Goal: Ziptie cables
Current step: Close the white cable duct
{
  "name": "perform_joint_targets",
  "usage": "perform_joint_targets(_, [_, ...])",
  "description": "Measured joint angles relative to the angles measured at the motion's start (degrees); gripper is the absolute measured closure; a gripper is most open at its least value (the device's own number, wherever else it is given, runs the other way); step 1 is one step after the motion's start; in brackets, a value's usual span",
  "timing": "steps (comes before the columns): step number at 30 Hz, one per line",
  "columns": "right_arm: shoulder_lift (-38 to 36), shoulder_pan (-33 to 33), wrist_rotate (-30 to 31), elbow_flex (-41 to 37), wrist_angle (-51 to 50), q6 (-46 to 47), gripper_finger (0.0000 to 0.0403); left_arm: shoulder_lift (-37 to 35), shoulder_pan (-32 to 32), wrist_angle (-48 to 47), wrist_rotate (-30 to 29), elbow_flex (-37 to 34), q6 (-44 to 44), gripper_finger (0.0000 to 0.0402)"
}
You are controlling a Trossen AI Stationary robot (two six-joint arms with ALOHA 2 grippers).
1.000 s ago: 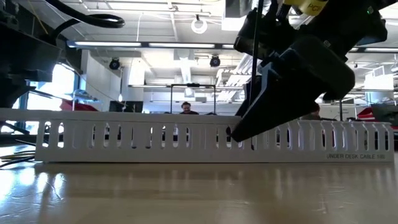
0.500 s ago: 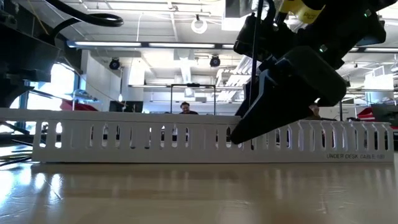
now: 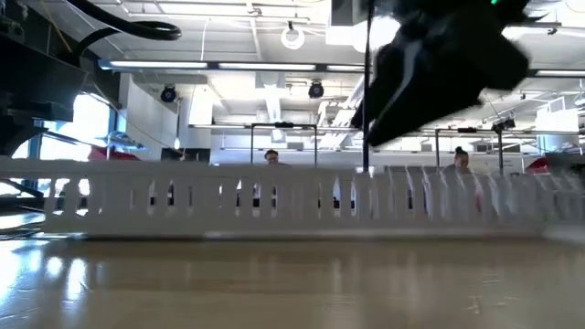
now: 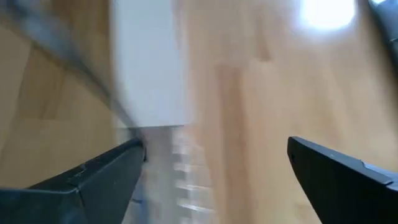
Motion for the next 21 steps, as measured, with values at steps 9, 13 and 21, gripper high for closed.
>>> perform_joint_targets(9, [-10.1,13.0,10.3,-0.1,-26.5,28.3,0.0075,0.0,-0.1,-0.1,-0.1,0.0,0.5,0.0186])
perform_joint_targets(13, [-9.5,21.1,3.6,-0.1,-41.3,49.8,0.0110,0.0,-0.1,-0.1,-1.0,0.0,-0.8,0.0186])
perform_joint_targets(21, [-1.8,30.1,-9.2,-0.2,-47.4,75.7,0.0219,0.0,-0.1,-0.1,-1.1,0.0,-2.7,0.0186])
